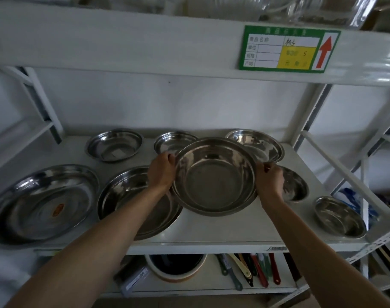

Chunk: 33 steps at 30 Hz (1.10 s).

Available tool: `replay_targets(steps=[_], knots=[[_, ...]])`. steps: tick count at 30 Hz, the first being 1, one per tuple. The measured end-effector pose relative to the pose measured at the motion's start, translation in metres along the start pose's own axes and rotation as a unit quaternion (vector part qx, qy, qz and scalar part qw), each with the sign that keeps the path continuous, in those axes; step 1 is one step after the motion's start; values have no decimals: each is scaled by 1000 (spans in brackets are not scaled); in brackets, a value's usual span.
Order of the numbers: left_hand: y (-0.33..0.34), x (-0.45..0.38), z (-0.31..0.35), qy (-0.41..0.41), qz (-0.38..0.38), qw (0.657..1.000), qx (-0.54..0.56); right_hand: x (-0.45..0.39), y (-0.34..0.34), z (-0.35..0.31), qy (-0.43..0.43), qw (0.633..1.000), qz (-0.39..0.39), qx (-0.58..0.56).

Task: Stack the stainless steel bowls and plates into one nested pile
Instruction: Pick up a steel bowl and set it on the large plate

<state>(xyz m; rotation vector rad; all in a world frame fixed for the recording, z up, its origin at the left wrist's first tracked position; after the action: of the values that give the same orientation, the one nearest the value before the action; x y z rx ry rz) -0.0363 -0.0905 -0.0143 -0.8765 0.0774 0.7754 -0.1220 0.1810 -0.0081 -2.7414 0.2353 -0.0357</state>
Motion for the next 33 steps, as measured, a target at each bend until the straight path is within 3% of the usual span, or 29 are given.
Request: replay_targets(steps=[14,21,33], knots=[[-114,8,-99,-89,112,990,-18,44,122,-49,-46,990,-132,0],[-139,32,-136,-104,121,987,-13,66,168,-40,-55,981,-179,42],[-130,59,-156,-131,70,988,-41,71,186,-16,-84,972,-176,129]])
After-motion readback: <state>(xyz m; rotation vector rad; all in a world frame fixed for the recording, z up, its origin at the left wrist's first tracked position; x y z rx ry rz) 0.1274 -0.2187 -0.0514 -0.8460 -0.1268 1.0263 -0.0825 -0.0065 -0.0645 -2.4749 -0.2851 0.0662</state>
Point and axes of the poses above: each hand's wrist, its own x-axis away from the middle knuckle, its own y-axis out of the palm, z = x × y, the point moved 3 cm from there along -x, towards the middle knuckle, and after that the axes turned 5 degrees about y, right-handed, at the moved point
